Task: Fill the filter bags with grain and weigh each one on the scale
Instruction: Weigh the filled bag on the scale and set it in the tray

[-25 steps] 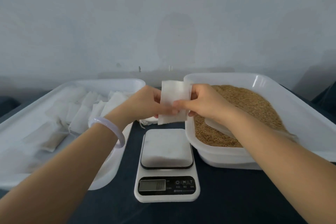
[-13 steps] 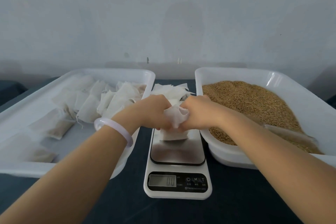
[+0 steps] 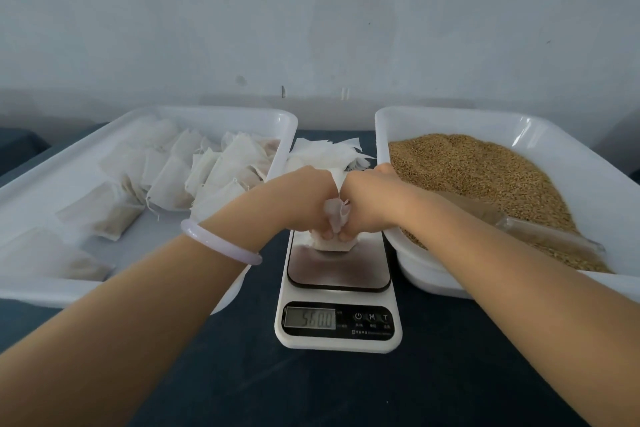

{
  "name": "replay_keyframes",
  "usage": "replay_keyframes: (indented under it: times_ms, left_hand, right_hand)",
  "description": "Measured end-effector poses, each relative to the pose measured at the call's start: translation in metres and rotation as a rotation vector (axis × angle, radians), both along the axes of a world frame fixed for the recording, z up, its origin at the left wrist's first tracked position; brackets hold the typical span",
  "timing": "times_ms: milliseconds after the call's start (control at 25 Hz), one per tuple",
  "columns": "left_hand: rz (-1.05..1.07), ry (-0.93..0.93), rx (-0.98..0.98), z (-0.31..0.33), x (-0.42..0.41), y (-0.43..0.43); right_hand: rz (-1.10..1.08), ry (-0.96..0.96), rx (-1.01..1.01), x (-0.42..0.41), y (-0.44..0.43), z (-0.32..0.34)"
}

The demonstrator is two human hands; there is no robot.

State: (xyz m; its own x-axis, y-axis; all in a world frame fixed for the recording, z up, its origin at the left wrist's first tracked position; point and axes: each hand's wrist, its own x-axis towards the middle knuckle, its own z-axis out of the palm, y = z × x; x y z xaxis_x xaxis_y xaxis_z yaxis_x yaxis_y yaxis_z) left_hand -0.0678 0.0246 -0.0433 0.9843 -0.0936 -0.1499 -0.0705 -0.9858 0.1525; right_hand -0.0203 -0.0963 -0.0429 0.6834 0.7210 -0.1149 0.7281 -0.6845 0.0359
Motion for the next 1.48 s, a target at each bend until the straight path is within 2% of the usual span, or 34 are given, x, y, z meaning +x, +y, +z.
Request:
replay_keyframes:
  times_ms: [160, 360, 560, 640, 1480]
  left_hand:
    - [-0.03, -0.004, 0.031, 0.002, -0.002, 0.001]
    - [-0.008, -0.05, -0.08, 0.002, -0.009, 0.005]
    - [0.007, -0.152, -0.317, 0.009, -0.016, 0.012]
    - [0.02, -0.158, -0.399, 0.009, -0.016, 0.013]
    - [0.021, -0.135, -0.4, 0.007, -0.016, 0.015]
  right_hand:
    - [-0.006, -0.012, 0.021, -0.002, -0.003, -0.001]
    - [-0.017, 0.03, 0.117, -0.004, -0.006, -0.001]
    - [-0.085, 0.368, 0.452, 0.001, -0.02, 0.007]
    - [-0.085, 0.446, 0.522, 0.001, -0.023, 0.009]
    - [-0.086, 0.476, 0.521, 0.003, -0.024, 0.004]
